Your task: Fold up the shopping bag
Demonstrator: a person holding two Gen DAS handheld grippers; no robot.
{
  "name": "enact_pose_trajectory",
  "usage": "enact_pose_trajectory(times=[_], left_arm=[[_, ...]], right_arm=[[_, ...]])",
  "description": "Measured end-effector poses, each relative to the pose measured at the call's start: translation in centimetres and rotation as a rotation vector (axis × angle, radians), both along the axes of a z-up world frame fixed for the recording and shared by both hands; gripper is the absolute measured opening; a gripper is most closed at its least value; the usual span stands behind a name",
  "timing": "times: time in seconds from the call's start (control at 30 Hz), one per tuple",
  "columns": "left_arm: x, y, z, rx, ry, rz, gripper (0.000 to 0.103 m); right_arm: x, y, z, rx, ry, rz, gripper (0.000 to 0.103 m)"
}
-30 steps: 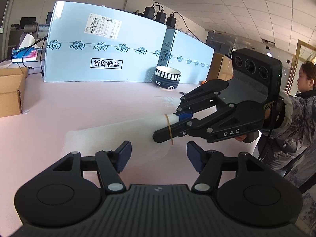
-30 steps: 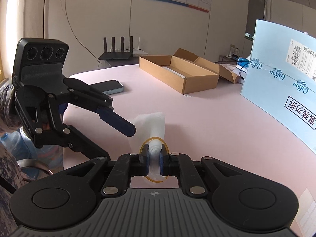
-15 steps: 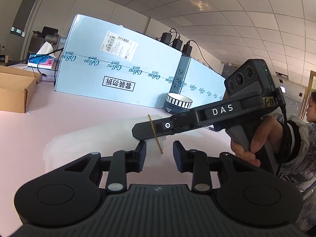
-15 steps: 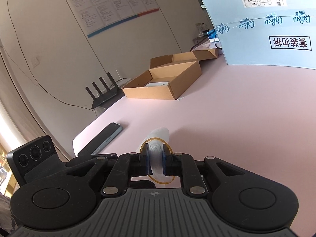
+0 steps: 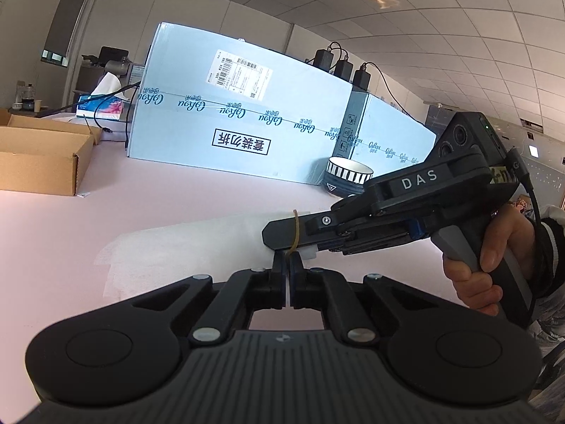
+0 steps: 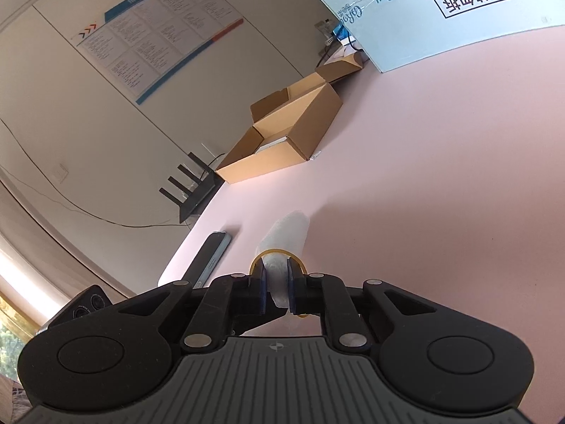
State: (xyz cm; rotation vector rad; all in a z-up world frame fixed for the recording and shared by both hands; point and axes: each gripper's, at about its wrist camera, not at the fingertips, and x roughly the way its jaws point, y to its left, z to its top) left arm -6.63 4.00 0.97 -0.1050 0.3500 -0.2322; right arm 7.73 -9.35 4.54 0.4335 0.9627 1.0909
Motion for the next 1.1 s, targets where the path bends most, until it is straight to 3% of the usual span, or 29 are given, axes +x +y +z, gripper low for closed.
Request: enact_pose_trajectory(times=[0.1,0.3,0.37,0.43,0.53,0.7,0.87,1.03,1.1], left_arm=[[0.0,-0.3,0.1,0.047,0.015,0.015,0.002],[0.6,0.2,-0.3,0.033,0.062,0.061,0.002],[0.9,0.3,-0.6,0.069,0.086,0.097,0.002],[0.9,0.8,-0.7,0.057,0.093,0.102,0.002],[1.0,1.1,-0.4,0.050,0.094,0.106,0.002],[1.7,1.2,-0.5,0.058,0.115,0.112,0.002],[1.8,2.2,-1.0,0.037,0.167,0.101,0.002],[0.3,5.0,-0.9,-0.023,0.168,0.159,0.002],[-0.7,6.0,-0.2,-0.076,0.129,0.158,0.002]], right_arm=[[0.5,-0.8,-1.1,0.075,0.098,-0.042,0.008],[1.1,-2.0,-3.4,0.229,0.294,-0.098,0.005],[0.8,-1.9,-3.2,0.215,0.283,-0.075,0.005],[0.7,-1.9,-2.7,0.167,0.235,-0.054,0.005],[0.6,-1.5,-1.7,0.089,0.137,-0.018,0.005],[-1.0,0.2,0.4,-0.091,-0.126,0.104,0.005],[-3.7,1.7,1.6,-0.369,-0.526,0.248,0.005],[-6.9,3.2,1.2,-0.590,-0.843,0.457,0.006],[-7.6,3.5,0.6,-0.628,-0.904,0.502,0.006]])
